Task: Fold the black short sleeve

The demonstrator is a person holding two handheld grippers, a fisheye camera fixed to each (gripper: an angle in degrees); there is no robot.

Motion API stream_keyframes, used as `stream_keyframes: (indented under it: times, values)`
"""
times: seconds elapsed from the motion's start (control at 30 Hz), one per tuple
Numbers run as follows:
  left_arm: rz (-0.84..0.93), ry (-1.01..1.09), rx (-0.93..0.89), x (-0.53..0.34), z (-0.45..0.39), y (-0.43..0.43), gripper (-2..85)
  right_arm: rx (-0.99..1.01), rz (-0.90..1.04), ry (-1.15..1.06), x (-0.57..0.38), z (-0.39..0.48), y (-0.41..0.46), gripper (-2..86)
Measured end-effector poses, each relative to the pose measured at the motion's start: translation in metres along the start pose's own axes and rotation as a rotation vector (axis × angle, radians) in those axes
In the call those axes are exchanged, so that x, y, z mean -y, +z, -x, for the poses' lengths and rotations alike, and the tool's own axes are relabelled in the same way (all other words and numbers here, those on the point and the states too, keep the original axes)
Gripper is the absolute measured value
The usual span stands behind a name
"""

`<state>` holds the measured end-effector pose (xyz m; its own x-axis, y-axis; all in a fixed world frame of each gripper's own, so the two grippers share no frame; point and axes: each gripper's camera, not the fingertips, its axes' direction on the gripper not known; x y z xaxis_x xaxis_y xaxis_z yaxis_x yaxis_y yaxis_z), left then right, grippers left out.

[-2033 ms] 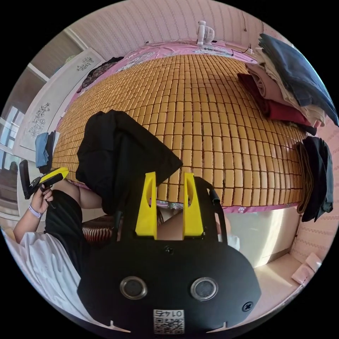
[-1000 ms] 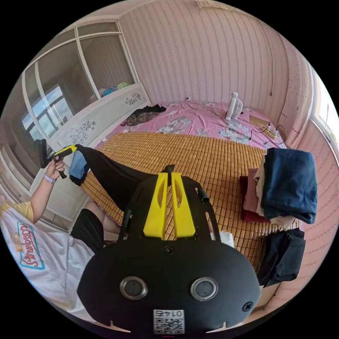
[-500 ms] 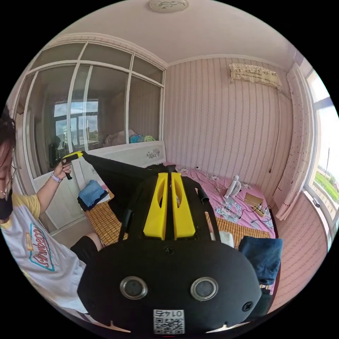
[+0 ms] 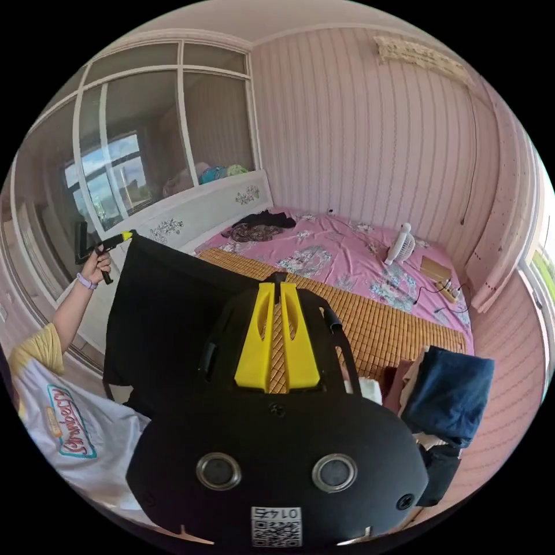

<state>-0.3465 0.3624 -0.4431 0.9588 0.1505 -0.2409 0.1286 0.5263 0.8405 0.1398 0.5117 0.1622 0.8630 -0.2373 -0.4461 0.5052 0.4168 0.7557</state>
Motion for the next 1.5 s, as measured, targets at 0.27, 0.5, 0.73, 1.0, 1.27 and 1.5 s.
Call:
stream_keyframes:
  times: [0.27,0.5,0.73,1.0,1.27,1.5]
  values:
    - [-0.158,0.143,0.133,0.05,-0.012,0.001,0.1,0.059,-0.237,0.177,0.039,-0.036,0.029,-0.4]
    - [-0.022,0.099,0.056,-0.015,0.031,0.054,-0.1,0.091,-0.254,0.181,-0.014,-0.044,0.065,-0.3]
    - [0.354,-0.176,0.03,-0.154,0.105,0.183,-1.0,0.061,0.12,0.358,-0.134,-0.062,0.217,0.0]
    - [0.721,-0.356,0.01,-0.248,0.161,0.248,-0.8,-0.011,0.565,0.62,-0.253,-0.082,0.34,1.7]
    - [0.666,-0.441,0.027,-0.257,0.186,0.253,4.5,0.006,0.553,0.645,-0.277,-0.079,0.372,7.0]
    - [0.784,-0.362,0.203,-0.264,0.186,0.296,5.6,0.025,0.474,0.661,-0.278,-0.063,0.413,4.3]
